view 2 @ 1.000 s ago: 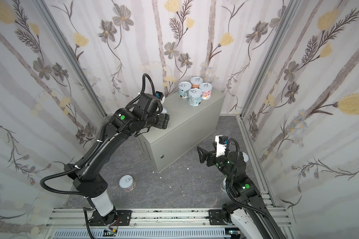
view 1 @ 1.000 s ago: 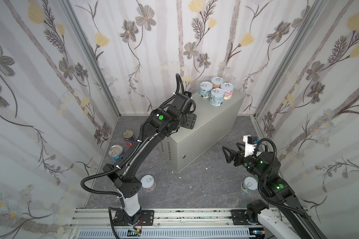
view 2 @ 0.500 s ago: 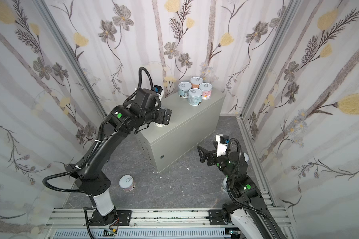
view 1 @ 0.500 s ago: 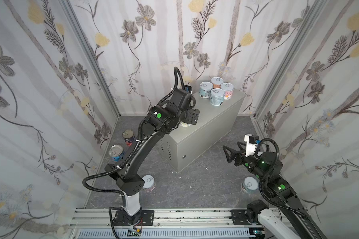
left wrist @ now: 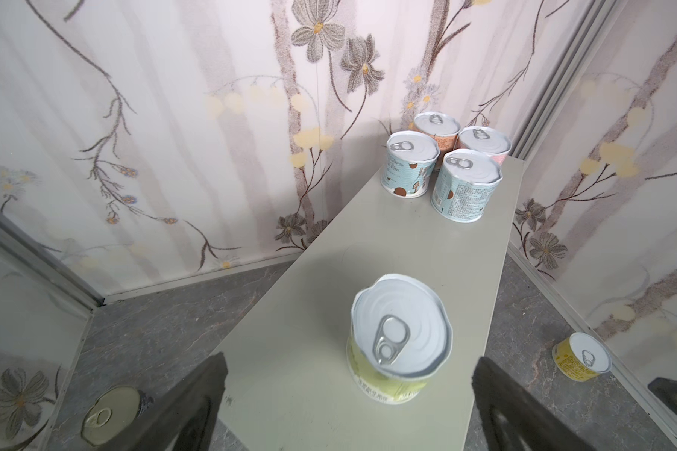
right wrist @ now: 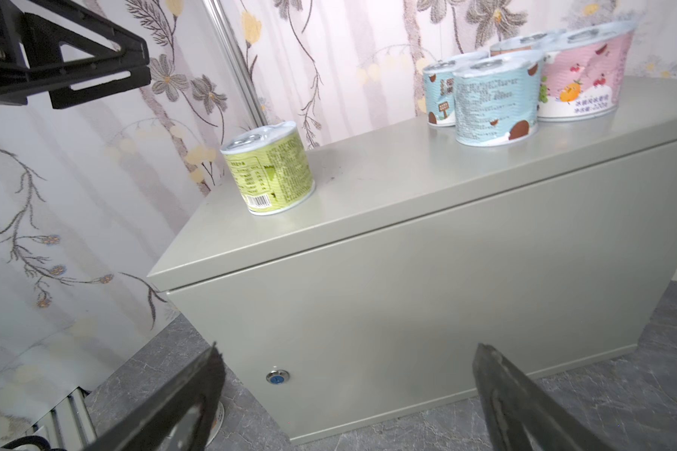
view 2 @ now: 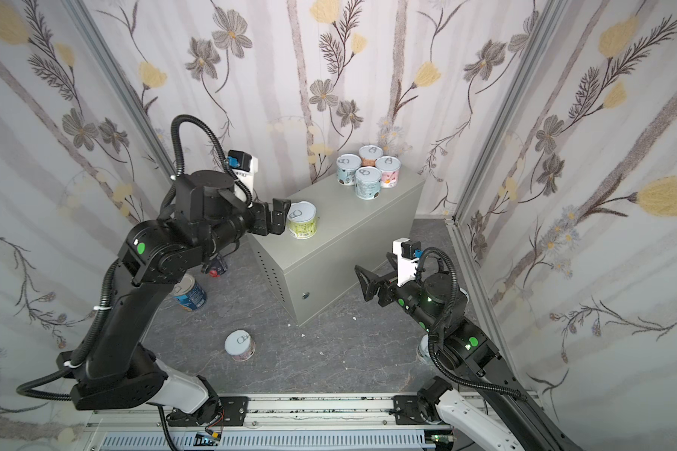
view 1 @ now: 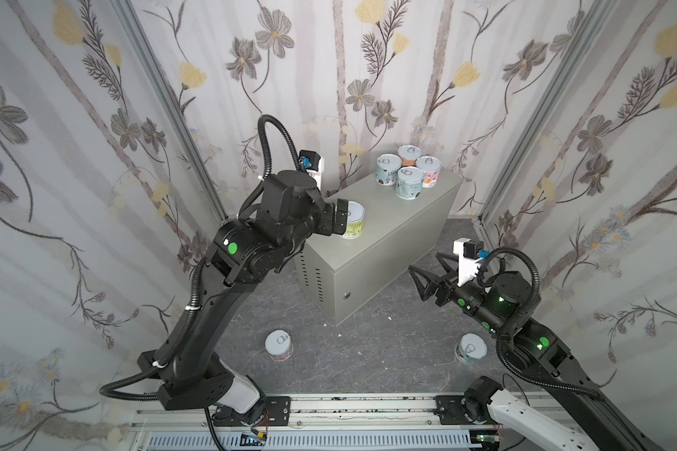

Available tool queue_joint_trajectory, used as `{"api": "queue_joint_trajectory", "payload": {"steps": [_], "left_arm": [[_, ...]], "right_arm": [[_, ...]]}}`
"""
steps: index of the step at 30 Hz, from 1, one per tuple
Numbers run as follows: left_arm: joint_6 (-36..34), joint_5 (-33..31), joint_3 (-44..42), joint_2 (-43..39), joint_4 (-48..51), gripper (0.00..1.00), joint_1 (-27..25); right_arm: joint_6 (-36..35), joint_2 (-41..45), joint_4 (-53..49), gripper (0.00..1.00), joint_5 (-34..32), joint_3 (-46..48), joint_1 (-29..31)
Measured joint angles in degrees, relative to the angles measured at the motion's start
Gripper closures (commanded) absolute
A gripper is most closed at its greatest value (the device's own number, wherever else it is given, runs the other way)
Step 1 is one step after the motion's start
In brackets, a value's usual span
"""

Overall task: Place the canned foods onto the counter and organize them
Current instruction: 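Carry the green can over the cabinet top and set it down near the front edge, then grasp the green can with the right gripper while the left arm withdraws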

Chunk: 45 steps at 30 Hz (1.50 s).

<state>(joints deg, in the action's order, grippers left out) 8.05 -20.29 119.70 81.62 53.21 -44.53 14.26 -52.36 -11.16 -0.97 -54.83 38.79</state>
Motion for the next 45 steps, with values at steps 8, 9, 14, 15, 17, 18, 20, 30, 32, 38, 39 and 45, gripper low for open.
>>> {"api": "queue_joint_trajectory", "payload": {"steps": [8,9,14,15,17,18,20,30,32,38,39,45], "left_arm": [[2.80,-4.46,-27.56,-18.75,-9.29,0.00,0.66],[2.95,-4.96,-29.14,-19.96,-9.90,0.00,0.92],[4.35,-5.55,-36.00,-24.83,-12.17,0.00,2.93],[4.55,-5.40,-37.22,-25.53,-12.72,0.00,3.65],[4.87,-4.92,-39.45,-26.69,-13.40,0.00,5.33],[5.05,-4.50,-40.61,-27.21,-13.66,0.00,6.32],[5.25,-3.08,-42.71,-27.91,-14.38,0.00,8.46],[5.66,7.52,-54.49,-29.70,-19.23,0.00,20.02],[5.75,8.94,-55.80,-30.36,-20.44,0.00,21.05],[5.84,12.11,-58.60,-31.71,-22.08,0.00,22.73],[5.84,12.55,-58.84,-31.85,-22.25,0.00,22.99],[5.79,14.12,-59.41,-32.15,-23.41,0.00,23.54]], "right_arm": [[-3.32,-11.78,-3.85,0.00,-2.45,-12.02,4.50],[-3.56,-12.90,-4.15,0.00,-2.43,-13.18,4.74],[-5.40,-19.58,-4.85,0.00,-2.38,-19.63,5.92],[-5.68,-20.94,-4.85,0.00,-2.36,-20.85,6.19],[-6.23,-23.50,-4.85,0.00,-1.95,-22.99,6.27],[-6.51,-24.92,-4.90,0.00,-1.90,-24.13,6.36],[-7.28,-27.39,-5.09,0.00,-1.64,-26.23,6.43],[-10.10,-38.51,-7.63,0.01,0.24,-35.80,6.47],[-10.32,-40.98,-7.39,0.02,0.59,-37.55,6.47],[-10.45,-46.34,-8.46,0.09,0.85,-41.09,6.08],[-10.40,-46.88,-8.52,0.11,0.92,-41.51,5.97],[-10.23,-49.13,-8.52,0.21,1.25,-43.45,5.42]]}}
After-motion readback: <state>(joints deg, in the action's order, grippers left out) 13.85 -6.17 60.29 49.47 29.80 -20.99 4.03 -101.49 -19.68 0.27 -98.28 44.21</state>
